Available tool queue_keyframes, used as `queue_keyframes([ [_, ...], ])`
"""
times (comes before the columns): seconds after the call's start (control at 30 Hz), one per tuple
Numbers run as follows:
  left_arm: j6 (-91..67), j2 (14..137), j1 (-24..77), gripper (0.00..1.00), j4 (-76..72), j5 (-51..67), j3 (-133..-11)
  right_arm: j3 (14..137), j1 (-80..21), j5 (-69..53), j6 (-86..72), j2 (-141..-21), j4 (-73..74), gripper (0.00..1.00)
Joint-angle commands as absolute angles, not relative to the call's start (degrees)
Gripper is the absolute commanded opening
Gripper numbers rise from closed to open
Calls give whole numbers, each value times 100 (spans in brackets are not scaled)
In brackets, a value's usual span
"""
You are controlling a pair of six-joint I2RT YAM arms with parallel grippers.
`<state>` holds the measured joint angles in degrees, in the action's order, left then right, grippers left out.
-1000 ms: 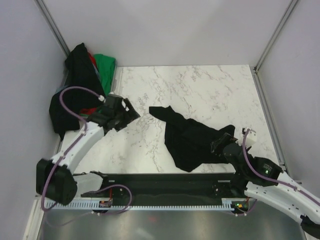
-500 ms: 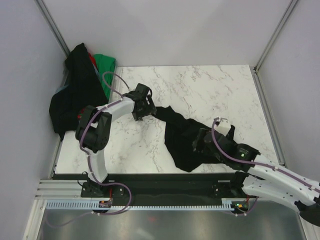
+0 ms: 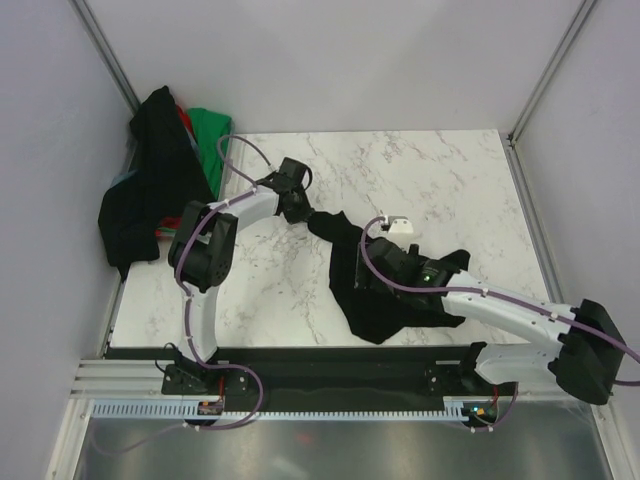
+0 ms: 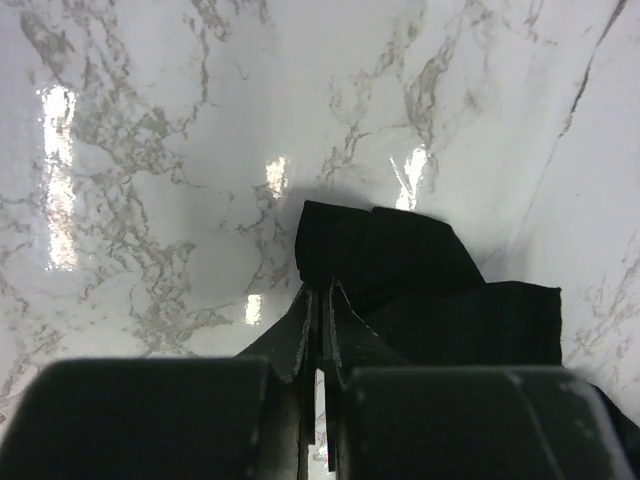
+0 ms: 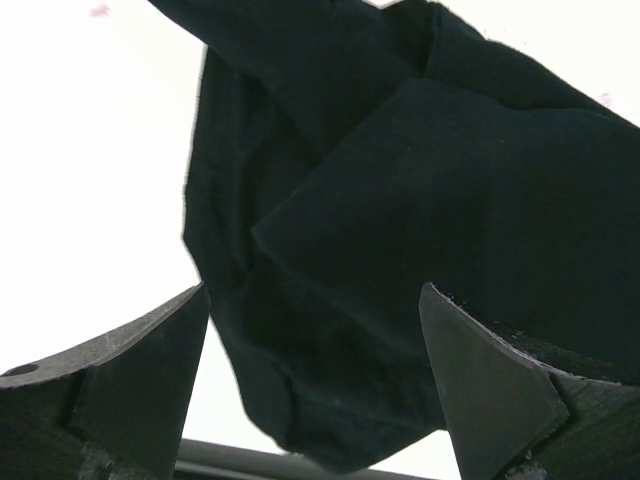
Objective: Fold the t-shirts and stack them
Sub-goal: Flatten the tshirt out
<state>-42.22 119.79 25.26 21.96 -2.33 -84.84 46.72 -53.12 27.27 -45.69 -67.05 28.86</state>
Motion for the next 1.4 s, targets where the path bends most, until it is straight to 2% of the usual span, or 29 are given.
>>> queue_keyframes([
  [0.0, -3947, 11892, 2549, 2, 1969, -27, -8710, 4948, -5326, 3040, -4351, -7109, 2663, 93],
  [0.1, -3859, 11427, 2470, 2, 2030, -26, -8631, 5080, -5256, 3251, -4263, -7566, 2654, 91],
  [0.2, -3797, 11110, 2356, 2, 2161, -26, -8517, 5290, -5160, 3576, -4131, -8119, 2733, 70],
  [0.23, -3788, 11057, 2338, 2, 2206, 104, -8499, 5422, -5142, 3673, -4087, -8217, 2751, 50],
  [0.3, -3736, 10820, 2285, 2, 2311, 106, -8403, 5580, -5046, 3893, -3877, -8436, 2917, 30],
  [0.33, -3718, 10671, 2268, 2, 2364, 88, -8359, 5781, -5001, 3963, -3841, -8455, 3040, 3],
  [0.37, -3700, 10539, 2250, 2, 2434, 62, -8306, 5888, -4975, 4060, -3797, -8429, 3180, 0],
  [0.57, -3499, 8915, 1706, 2, 3146, -97, -8226, 6617, -4659, 4684, -3735, -6963, 4461, 0],
  [0.73, -3191, 7764, 1257, 2, 3954, -272, -8779, 7049, -4421, 5342, -4155, -5679, 5544, 0],
  [0.83, -3041, 7227, 1204, 2, 4376, -509, -8965, 6707, -4368, 5362, -4621, -4994, 5871, 0],
  [0.97, -3058, 6673, 1195, 2, 4517, -475, -8528, 5960, -4368, 5090, -5220, -4430, 5915, 3],
  [1.0, -3076, 6601, 1195, 2, 4570, -431, -8395, 5689, -4368, 5063, -5360, -4308, 5915, 16],
  [1.03, -3076, 6496, 1195, 2, 4588, -378, -8246, 5565, -4368, 5054, -5640, -4254, 5924, 36],
  [1.1, -3138, 6197, 1195, 2, 4588, -273, -7622, 5136, -4359, 4975, -6019, -4071, 5941, 92],
  [1.13, -3146, 6109, 1195, 2, 4579, -255, -7394, 5002, -4351, 4905, -6168, -3991, 5933, 98],
  [1.23, -3120, 5845, 1195, 3, 4579, -158, -6629, 4703, -4359, 4414, -6198, -3797, 5688, 98],
  [1.37, -2998, 5652, 1195, 3, 4579, -26, -5821, 4658, -4359, 3001, -5415, -4391, 4549, 85],
])
